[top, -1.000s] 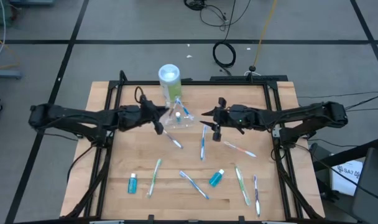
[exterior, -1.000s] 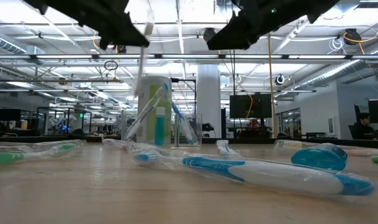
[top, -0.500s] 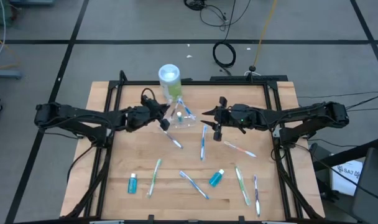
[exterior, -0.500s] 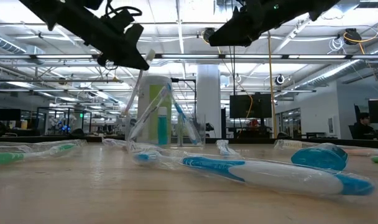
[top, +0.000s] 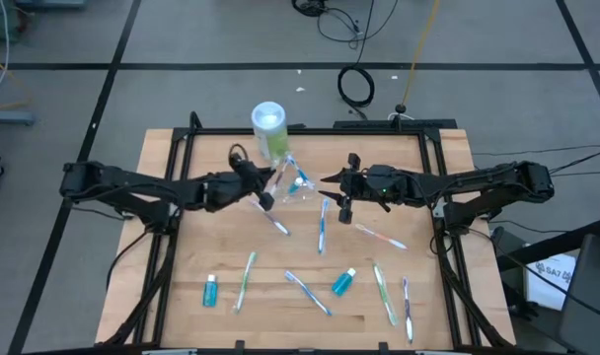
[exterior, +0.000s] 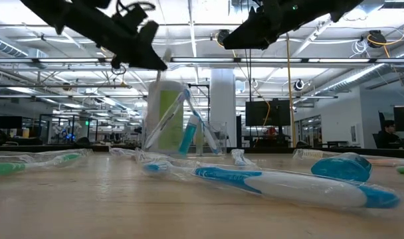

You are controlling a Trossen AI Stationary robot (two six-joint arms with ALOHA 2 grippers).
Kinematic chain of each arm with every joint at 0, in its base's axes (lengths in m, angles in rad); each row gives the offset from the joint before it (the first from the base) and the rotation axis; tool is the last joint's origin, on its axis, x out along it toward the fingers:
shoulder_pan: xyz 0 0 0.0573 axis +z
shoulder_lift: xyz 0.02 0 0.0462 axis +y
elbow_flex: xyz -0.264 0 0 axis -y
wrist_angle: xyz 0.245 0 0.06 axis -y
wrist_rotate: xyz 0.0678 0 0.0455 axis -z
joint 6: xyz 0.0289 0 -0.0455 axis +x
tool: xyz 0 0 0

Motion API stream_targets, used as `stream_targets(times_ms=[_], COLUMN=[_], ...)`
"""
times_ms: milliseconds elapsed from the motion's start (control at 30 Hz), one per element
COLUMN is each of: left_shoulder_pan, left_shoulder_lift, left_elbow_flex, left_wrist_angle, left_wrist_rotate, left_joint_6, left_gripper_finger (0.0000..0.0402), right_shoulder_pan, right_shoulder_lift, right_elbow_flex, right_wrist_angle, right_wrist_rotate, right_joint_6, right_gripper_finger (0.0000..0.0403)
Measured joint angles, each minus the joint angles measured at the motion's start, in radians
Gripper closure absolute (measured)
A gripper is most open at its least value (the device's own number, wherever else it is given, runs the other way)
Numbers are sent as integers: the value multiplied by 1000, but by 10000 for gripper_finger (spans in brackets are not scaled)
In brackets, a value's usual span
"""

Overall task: Pick & Place toothbrushing station
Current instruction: Put the left orange toothbrush into the left side of the transparent organizer

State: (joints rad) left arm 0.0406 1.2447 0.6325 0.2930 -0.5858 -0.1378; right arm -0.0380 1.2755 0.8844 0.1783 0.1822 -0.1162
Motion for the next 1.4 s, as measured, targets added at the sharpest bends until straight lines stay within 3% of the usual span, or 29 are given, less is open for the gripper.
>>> stream_targets(times_ms=[100,367,733,1400], left_shoulder_pan=[10,52,55,86], left_shoulder_lift=[74,168,170,170], left_elbow_flex=[1,1,1,1], left_wrist_angle=[62,19,-36,-89], left_wrist_rotate=[0,-20,-17,-12], left_joint_6=[1,-75,-136,-153], left_gripper_finger=[384,394,324,318], right_shoulder_pan=[0,0,0,0], right_shoulder_lift=[0,0,0,0], right_elbow_flex=[0,0,0,0], right_wrist_angle=[1,5,4,4], right_wrist_rotate=[0,0,0,0], right_joint_6=[0,0,0,-1], right_gripper_finger=[261,261,261,261])
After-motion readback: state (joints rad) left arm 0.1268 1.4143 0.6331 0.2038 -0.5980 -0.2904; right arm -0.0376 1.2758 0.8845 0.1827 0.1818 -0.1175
